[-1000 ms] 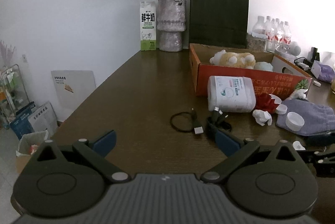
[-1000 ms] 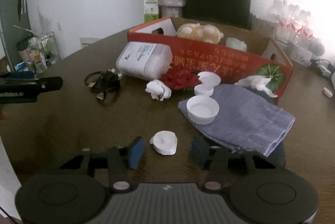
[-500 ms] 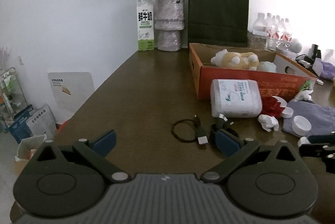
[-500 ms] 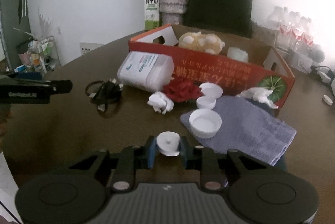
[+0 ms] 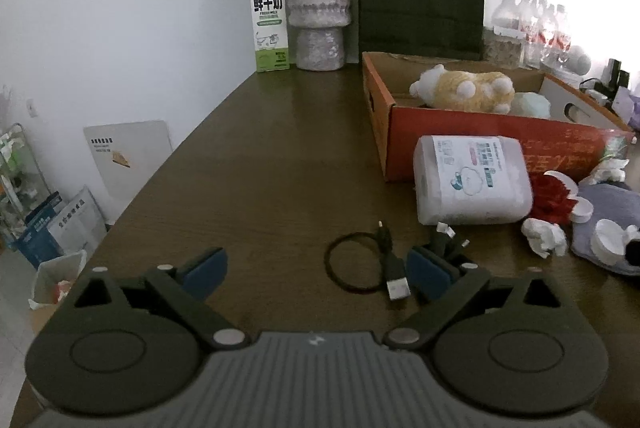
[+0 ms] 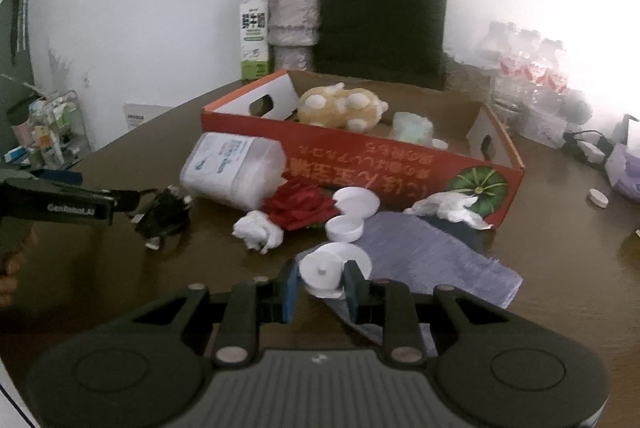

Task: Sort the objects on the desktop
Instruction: 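Close the left tool on the black cable with the USB plug, then lift the cable with the left tool while the right tool carries the cap toward the box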

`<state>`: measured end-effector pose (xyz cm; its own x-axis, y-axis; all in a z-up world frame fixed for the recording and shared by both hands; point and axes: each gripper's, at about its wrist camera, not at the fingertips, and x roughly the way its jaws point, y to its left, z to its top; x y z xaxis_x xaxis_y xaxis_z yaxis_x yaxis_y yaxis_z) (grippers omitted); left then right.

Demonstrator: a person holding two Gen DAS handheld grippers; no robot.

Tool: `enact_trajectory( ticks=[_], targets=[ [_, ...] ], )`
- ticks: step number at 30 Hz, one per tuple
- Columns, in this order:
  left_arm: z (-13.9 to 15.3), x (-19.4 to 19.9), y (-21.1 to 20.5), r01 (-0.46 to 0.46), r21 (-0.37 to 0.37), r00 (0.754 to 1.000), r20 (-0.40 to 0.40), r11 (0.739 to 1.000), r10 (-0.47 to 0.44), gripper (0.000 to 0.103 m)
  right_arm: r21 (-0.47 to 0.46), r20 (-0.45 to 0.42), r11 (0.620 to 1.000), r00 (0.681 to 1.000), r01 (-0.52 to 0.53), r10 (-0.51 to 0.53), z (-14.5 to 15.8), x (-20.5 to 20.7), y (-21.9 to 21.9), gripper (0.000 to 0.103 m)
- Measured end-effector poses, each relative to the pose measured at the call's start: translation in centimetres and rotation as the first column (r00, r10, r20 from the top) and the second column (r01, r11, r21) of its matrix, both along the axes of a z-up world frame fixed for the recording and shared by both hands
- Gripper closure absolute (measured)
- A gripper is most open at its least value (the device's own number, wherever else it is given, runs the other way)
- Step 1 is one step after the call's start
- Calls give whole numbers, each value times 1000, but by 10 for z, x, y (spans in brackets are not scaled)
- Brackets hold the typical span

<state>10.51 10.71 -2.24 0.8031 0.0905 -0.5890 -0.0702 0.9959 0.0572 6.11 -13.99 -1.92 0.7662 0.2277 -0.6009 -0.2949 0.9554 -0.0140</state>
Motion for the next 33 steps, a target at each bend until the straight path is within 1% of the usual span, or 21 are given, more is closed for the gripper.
enact_trajectory(
  ticks=[2, 10, 13, 14, 16, 19, 20, 21, 22, 23, 24, 33],
  targets=[
    [-2, 5, 0, 3, -5, 1000, -10, 1000, -4, 8, 2, 0, 1000, 1000, 8, -8, 0, 3, -2, 80],
    [-11, 17, -3, 16, -5, 999, -49, 1000, -17, 10, 7, -1, 1000, 1000, 9, -9, -1, 10, -5, 80],
    [-13, 19, -5, 18, -6, 998, -59, 1000, -18, 15, 10, 0, 1000, 1000, 8, -8, -1, 12, -6, 80],
    [-14, 20, -5, 17, -4, 998, -64, 1000, -17, 18, 11, 0, 1000, 1000, 9, -9, -1, 13, -7, 80],
    [-14, 20, -5, 21, -13, 998, -61, 1000, -21, 20, 14, -1, 1000, 1000, 10, -10, -1, 15, -7, 80],
    [-14, 20, -7, 33, -18, 998, -54, 999, -34, 30, 18, -5, 1000, 1000, 11, -11, -2, 17, -8, 80],
    [-14, 19, -8, 40, -20, 998, -51, 999, -41, 37, 18, -7, 1000, 1000, 10, -9, -3, 17, -8, 80],
    [-13, 19, -9, 49, -24, 998, -49, 999, -50, 46, 19, -8, 1000, 1000, 8, -8, -3, 17, -8, 80],
    [-13, 19, -10, 58, -31, 997, -46, 998, -59, 51, 20, -9, 1000, 1000, 8, -7, -4, 17, -8, 80],
    [-13, 18, -11, 63, -34, 997, -45, 997, -65, 58, 22, -9, 1000, 1000, 7, -7, -4, 17, -9, 80],
    [-12, 18, -13, 68, -33, 997, -44, 997, -69, 63, 23, -9, 1000, 1000, 7, -7, -4, 17, -9, 80],
    [-10, 17, -16, 73, -41, 996, -43, 997, -75, 67, 30, -1, 1000, 1000, 9, -9, -3, 15, -11, 80]
  ],
)
